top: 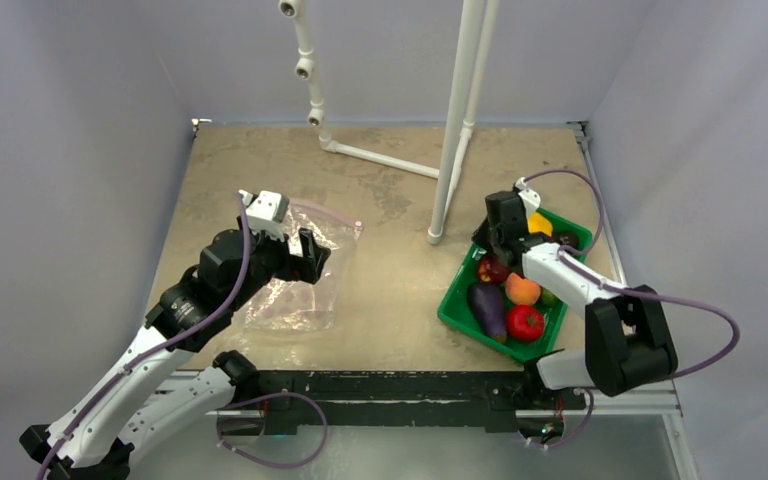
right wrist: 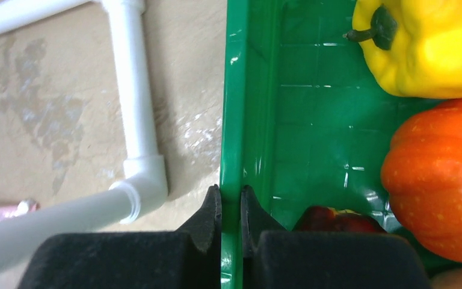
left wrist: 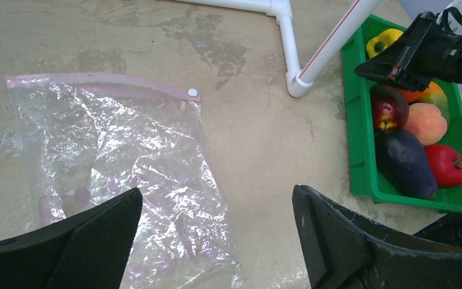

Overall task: Place the food in the zip-top bag and seal the zipper
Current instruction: Adjust the bin at the center of the board.

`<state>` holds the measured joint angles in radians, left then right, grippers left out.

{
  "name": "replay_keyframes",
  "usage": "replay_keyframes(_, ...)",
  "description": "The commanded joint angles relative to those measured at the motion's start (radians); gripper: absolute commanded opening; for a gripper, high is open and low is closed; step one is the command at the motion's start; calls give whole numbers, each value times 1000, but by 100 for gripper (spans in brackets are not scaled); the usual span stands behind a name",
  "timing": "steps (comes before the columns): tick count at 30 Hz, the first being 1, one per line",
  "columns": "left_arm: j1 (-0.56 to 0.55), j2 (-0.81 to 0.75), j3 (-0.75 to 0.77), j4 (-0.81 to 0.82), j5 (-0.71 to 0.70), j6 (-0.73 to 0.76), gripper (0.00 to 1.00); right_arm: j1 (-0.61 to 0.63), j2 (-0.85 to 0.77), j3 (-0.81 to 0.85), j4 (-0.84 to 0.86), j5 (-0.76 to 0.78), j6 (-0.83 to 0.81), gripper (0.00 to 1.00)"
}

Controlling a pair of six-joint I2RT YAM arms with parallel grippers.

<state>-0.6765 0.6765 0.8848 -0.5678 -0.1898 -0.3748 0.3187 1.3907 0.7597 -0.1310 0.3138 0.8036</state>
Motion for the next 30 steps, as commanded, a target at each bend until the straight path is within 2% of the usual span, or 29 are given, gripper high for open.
replay_keyframes(1, -5, 1, -6, 20, -12, 1, 94, 7, -87, -12, 104, -107, -143, 0)
replay_keyframes(6, -5, 9, -6, 17, -18, -1, 94, 24, -116, -29, 104, -132, -180, 0)
replay_keyframes(10, -5, 11, -5, 16, -21, -3, 94, 103, -99, -32, 91, -93, -177, 0)
replay_keyframes(13, -5, 11, -6, 15, -25, -4, 94, 226, -40, 1, 15, 28, -111, 0)
replay_keyframes(16, -5, 14, -6, 14, -28, -4, 94, 302, 14, 33, -23, 72, -45, 0)
replay_keyframes(25, -5, 29, -6, 13, -27, -3, 94, 367, 87, 81, -95, 166, 58, 0)
replay_keyframes(26, -5, 30, -6, 13, -27, -3, 94, 370, 87, 90, -112, 179, 67, 8)
replay_keyframes(30, -5, 33, -6, 14, -28, -3, 94, 374, 55, 128, -177, 234, 93, 27)
